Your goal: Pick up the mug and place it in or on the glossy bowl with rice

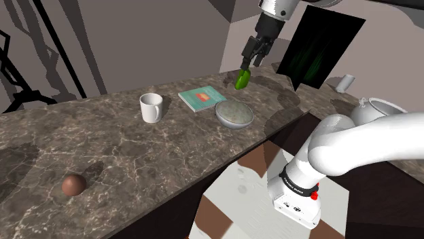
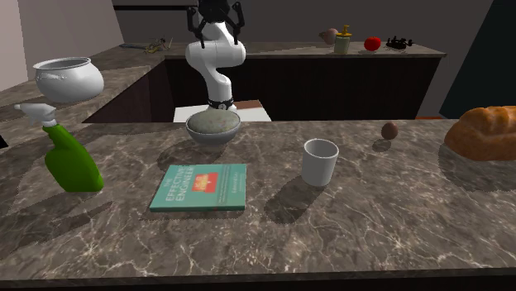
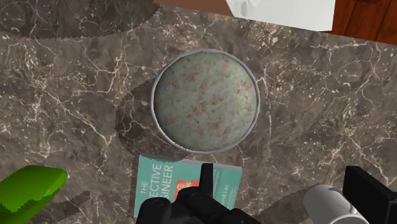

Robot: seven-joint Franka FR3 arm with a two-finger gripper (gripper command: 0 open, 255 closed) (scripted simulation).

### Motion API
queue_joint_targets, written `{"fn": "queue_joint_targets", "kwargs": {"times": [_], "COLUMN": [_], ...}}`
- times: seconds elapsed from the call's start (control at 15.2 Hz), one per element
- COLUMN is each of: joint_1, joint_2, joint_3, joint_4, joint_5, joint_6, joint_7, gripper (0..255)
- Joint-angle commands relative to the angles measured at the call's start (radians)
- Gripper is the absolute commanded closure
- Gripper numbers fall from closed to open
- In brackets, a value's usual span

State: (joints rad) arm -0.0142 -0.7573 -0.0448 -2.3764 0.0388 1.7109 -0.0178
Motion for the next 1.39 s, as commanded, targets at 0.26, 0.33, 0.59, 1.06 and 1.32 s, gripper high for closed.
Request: {"fn": "queue_joint_targets", "kwargs": {"times": [0.26, 0.33, 0.59, 1.06, 1.32], "joint_1": [0.018, 0.022, 0.036, 0.055, 0.066], "joint_2": [0.116, 0.147, 0.279, 0.530, 0.680], "joint_3": [0.043, 0.053, 0.094, 0.155, 0.183], "joint_4": [0.006, 0.011, 0.044, 0.153, 0.244], "joint_5": [0.025, 0.030, 0.046, 0.045, 0.028], "joint_6": [0.106, 0.132, 0.227, 0.362, 0.417], "joint_7": [0.049, 0.060, 0.107, 0.193, 0.245], "gripper": [0, 0, 0, 0, 0]}}
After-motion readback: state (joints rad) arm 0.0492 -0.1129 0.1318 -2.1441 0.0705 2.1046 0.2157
